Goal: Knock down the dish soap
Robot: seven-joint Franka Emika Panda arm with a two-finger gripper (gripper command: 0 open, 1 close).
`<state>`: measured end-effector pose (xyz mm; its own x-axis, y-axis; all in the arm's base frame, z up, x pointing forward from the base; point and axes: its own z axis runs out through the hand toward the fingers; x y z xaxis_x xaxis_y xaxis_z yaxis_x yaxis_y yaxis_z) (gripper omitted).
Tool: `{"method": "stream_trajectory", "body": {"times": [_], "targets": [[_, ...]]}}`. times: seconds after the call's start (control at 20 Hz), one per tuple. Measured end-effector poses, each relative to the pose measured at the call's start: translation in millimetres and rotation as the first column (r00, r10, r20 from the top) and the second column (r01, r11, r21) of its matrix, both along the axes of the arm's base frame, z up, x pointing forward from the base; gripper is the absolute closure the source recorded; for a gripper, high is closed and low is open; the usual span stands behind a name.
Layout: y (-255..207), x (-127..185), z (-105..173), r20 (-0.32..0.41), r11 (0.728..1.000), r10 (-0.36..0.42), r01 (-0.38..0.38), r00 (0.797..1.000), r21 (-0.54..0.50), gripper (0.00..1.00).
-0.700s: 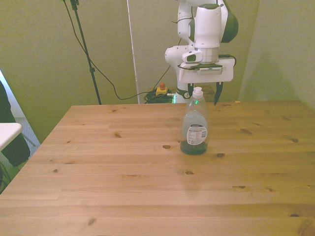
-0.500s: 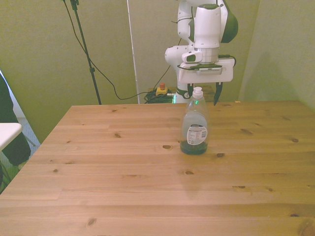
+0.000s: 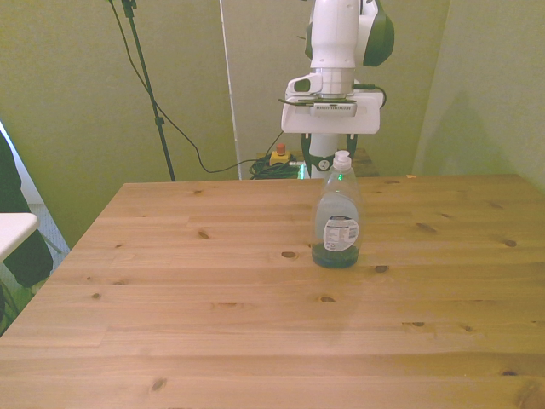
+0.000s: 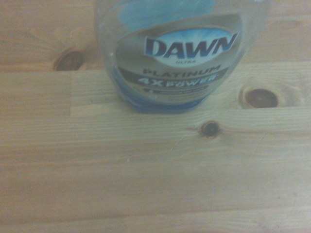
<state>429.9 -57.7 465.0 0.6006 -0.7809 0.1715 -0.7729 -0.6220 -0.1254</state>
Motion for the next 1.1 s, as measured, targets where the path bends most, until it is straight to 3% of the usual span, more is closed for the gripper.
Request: {"method": "stream_trajectory", "body": {"times": [0.75, 1.1], "targets": [[10.7, 70.4, -13.7, 0.035, 0.996, -0.086, 0.085, 0.996, 0.030, 1.00], [-0.8, 116.3, -5.7, 0.082, 0.983, -0.180, 0.178, 0.980, 0.038, 1.00]]}}
